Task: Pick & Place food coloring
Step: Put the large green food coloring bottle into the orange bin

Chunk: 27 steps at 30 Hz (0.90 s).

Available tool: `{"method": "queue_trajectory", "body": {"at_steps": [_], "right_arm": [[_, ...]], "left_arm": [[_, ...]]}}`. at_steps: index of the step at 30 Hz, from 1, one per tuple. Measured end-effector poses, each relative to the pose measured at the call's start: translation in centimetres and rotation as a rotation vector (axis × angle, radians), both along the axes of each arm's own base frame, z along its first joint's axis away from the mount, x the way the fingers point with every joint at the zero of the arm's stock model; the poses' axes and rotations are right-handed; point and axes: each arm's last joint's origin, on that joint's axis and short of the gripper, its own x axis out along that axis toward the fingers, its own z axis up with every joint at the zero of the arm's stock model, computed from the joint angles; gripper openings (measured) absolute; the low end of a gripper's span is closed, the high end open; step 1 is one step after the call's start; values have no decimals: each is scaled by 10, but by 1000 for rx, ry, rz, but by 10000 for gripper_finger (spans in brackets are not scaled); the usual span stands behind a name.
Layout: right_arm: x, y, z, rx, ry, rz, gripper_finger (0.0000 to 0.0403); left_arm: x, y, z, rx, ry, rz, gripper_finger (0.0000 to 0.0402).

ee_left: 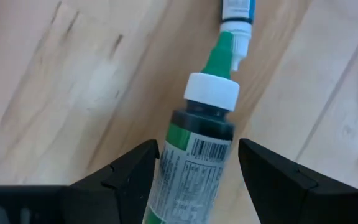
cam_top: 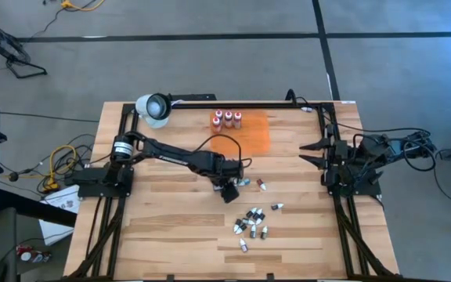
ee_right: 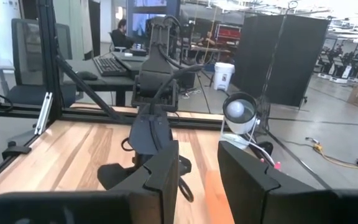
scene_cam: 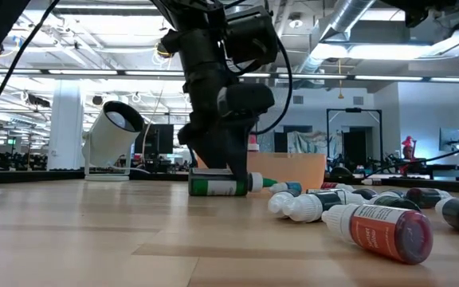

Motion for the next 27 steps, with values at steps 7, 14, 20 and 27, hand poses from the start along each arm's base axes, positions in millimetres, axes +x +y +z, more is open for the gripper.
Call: {"method": "queue_trajectory", "body": {"at_steps": [7, 14, 20, 27], "right_arm": [[0, 0, 0, 6, 3, 0, 106], [0, 0, -1, 14, 9, 0, 106], [0, 0, -1, 30, 8, 1, 106], [0, 2, -3, 35, 23, 19, 106]], "left_arm": [[-4, -5, -1, 46, 38, -63, 224], [-12, -7, -3, 103, 124, -71, 219], [-12, -12, -3, 115, 121, -124, 174], [-12, -14, -2, 105, 119, -117, 139]]}}
